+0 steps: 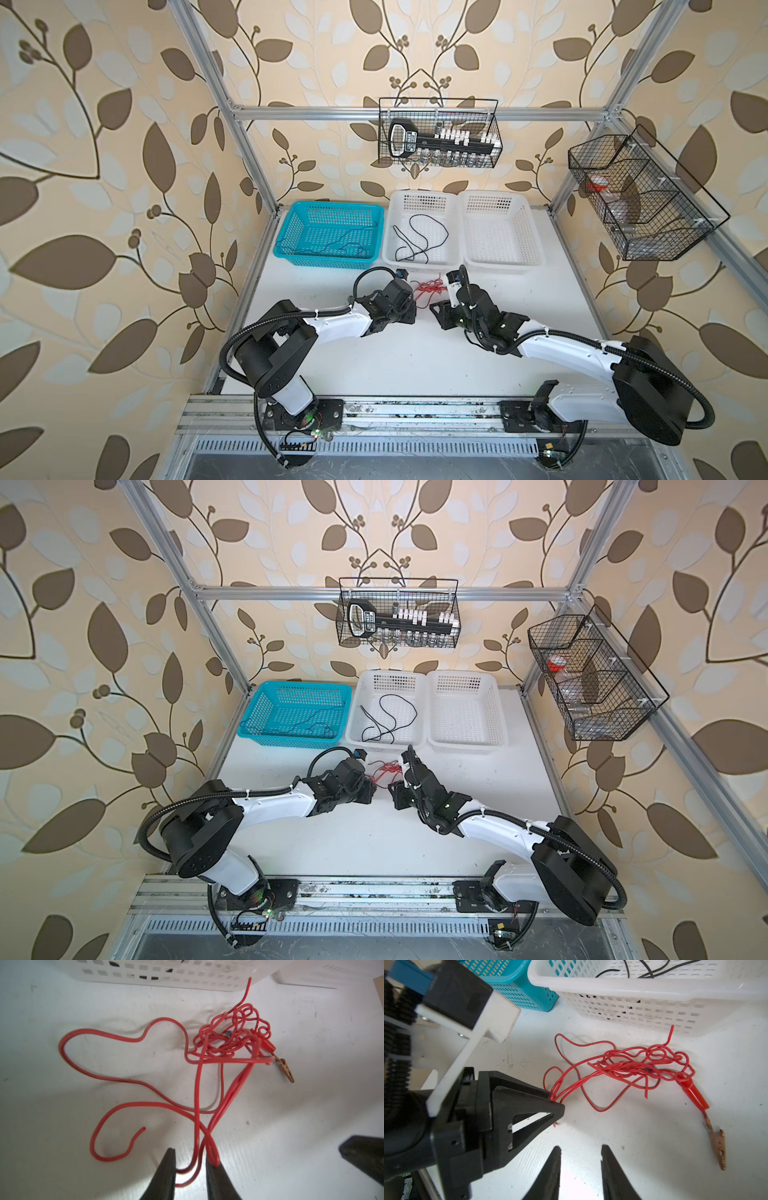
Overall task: Untangle the cables
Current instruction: 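Grasp a red wire loop with the left gripper and lift it, then grasp the red wire with the right gripper next to the left gripper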
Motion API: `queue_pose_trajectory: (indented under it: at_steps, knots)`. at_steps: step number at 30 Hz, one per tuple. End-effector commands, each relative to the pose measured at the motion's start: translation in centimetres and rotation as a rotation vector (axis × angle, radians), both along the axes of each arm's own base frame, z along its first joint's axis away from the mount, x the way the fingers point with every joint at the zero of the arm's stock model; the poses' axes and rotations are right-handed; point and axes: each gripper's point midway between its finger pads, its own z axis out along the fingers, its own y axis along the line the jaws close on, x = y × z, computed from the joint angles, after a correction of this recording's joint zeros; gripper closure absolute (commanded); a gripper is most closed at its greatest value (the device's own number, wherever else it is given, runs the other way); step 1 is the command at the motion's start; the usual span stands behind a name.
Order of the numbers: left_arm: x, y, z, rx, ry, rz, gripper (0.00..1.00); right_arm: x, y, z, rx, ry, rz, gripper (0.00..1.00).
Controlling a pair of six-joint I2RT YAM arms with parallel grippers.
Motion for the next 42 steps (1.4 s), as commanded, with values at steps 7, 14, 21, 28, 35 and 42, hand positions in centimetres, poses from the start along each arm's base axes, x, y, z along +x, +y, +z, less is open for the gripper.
queue_pose_trajectory:
  at_steps: [7, 14, 21, 28, 35, 42]
  knots:
    - [0.7, -1.4, -0.7, -0.001, -0.045, -0.039, 1.00, -0.1, -0.5, -0.2, -0.026, -0.004, -0.011, 0.66]
    - [0.0, -1.4, 1.6, -0.005, -0.076, -0.069, 1.00, 0.1, -0.8, -0.3, -0.041, -0.011, -0.014, 0.66]
    - [-1.4, 0.0, 6.7, -0.044, -0.171, -0.095, 1.00, 0.7, -1.8, 0.9, 0.005, -0.030, -0.037, 0.66]
    - [-3.0, 0.0, 11.0, -0.117, -0.219, -0.162, 1.00, 1.2, -2.7, 3.6, 0.023, -0.098, -0.022, 0.63]
    - [-3.9, -0.7, 13.2, -0.170, -0.235, -0.223, 1.00, 0.8, -1.7, 6.1, 0.060, -0.136, 0.050, 0.60]
    - [-4.1, -1.2, 12.5, -0.185, -0.202, -0.236, 1.00, 0.7, 0.0, 9.4, 0.178, -0.172, 0.082, 0.55]
